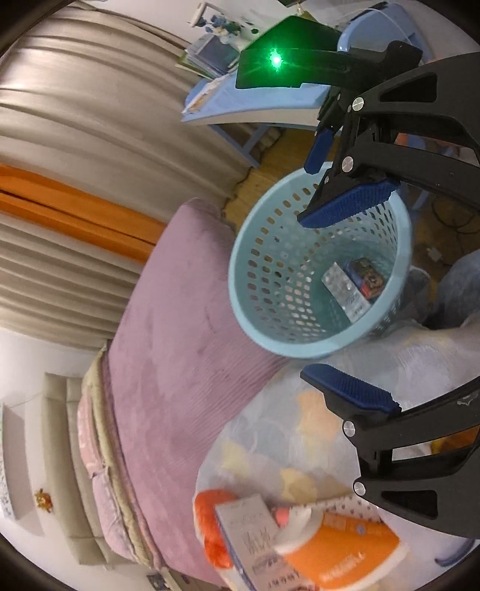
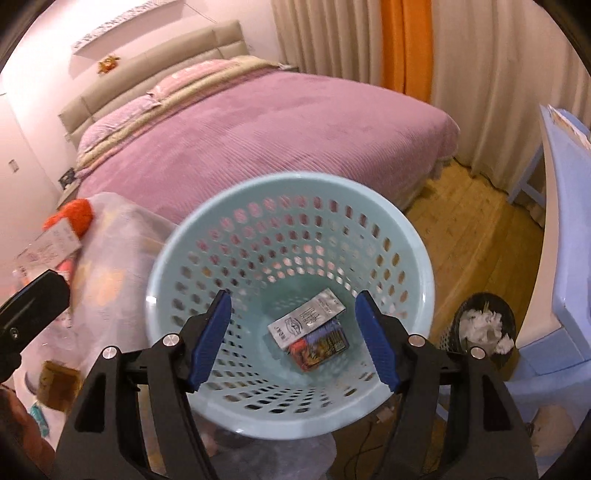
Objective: Collect trash
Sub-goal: 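Drop the white milk carton into the blue basket with the left tool, then grasp the teal packet with left tool while right grasps brown paper bag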
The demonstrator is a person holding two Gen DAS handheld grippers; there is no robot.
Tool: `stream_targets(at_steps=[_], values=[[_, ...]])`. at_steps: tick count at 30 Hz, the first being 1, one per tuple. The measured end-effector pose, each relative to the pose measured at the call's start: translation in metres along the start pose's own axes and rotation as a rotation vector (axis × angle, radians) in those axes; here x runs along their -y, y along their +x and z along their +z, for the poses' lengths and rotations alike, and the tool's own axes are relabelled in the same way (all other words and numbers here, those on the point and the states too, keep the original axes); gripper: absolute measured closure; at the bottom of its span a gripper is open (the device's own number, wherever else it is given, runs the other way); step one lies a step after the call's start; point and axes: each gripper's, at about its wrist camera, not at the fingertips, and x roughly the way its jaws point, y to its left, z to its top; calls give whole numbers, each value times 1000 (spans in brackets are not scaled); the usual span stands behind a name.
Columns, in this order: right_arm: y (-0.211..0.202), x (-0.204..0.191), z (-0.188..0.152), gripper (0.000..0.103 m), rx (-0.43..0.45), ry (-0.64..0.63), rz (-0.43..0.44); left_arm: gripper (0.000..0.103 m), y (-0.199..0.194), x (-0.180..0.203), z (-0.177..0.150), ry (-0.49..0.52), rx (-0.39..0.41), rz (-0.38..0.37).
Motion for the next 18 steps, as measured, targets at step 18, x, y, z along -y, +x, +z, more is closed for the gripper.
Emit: stream_targets(at_steps=[18], values=[[-74,-128,-43,37,131,-263,285,29,-183,-118,-56,-178,221,296]])
